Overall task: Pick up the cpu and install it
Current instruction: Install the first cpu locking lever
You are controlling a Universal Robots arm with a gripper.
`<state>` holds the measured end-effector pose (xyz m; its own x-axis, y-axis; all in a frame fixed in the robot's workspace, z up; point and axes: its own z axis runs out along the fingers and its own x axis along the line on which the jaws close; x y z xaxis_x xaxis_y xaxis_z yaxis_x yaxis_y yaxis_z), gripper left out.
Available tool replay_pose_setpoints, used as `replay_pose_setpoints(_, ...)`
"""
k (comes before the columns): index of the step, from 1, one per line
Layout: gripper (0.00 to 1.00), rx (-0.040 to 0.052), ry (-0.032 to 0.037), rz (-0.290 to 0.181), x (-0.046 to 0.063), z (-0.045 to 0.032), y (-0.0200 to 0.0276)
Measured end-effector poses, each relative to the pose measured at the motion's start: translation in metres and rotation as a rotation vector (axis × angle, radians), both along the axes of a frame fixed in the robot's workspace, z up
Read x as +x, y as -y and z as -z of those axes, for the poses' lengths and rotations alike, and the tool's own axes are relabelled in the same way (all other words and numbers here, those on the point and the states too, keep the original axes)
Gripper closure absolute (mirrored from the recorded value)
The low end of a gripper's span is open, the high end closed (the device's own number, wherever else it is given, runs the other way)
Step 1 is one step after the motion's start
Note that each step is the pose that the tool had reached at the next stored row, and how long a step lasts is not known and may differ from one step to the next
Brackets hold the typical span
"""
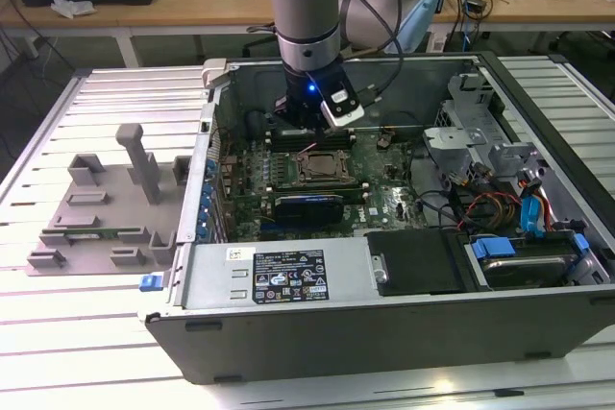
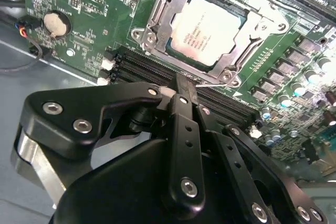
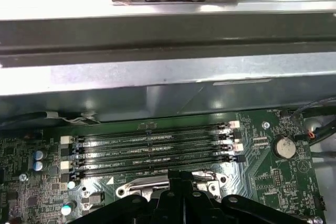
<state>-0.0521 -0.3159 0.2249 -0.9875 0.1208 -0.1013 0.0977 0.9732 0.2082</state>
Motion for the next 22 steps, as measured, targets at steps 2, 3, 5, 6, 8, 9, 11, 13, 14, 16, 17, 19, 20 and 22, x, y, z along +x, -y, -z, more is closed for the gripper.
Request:
replay_pose_setpoints(2,0.89,-0.0001,-0.0001,0.034,0.0,0.0004,0.0001)
replay_pose_setpoints(3,0.89,-0.0002,-0.0001,0.049,0.0,0.0007,0.0001)
replay_pose_setpoints(5,0.89,-0.0002,-0.0002,0.066,0.0,0.0013,-0.0001)
replay_pose_setpoints(6,0.89,-0.0002,-0.0001,0.074,0.0,0.0016,-0.0004)
replay_pose_setpoints(8,0.89,-0.0002,-0.0002,0.095,0.0,0.0031,-0.0033)
replay_pose_setpoints(9,0.89,-0.0003,-0.0001,0.097,0.0,0.0032,-0.0046)
replay_pose_setpoints(11,0.89,0.0006,-0.0001,0.099,0.0,0.0038,-0.0084)
replay_pose_setpoints(13,0.89,0.0005,-0.0001,0.09,0.0,0.0042,-0.0086)
replay_pose_setpoints(14,0.89,0.0006,0.0,0.056,0.0,0.0062,-0.0089)
replay_pose_setpoints(16,0.89,0.0006,0.0049,0.014,0.0,0.0097,-0.0105)
replay_pose_setpoints(17,0.89,0.0007,0.0091,-0.001,0.0,0.0108,-0.0105)
replay_pose_setpoints(19,0.89,0.0009,0.0152,-0.007,-0.001,0.0122,-0.0106)
replay_pose_setpoints(20,0.89,0.0007,0.0213,-0.01,-0.001,0.0132,-0.0105)
replay_pose_setpoints(22,0.89,0.0006,0.0285,-0.012,-0.001,0.0141,-0.0105)
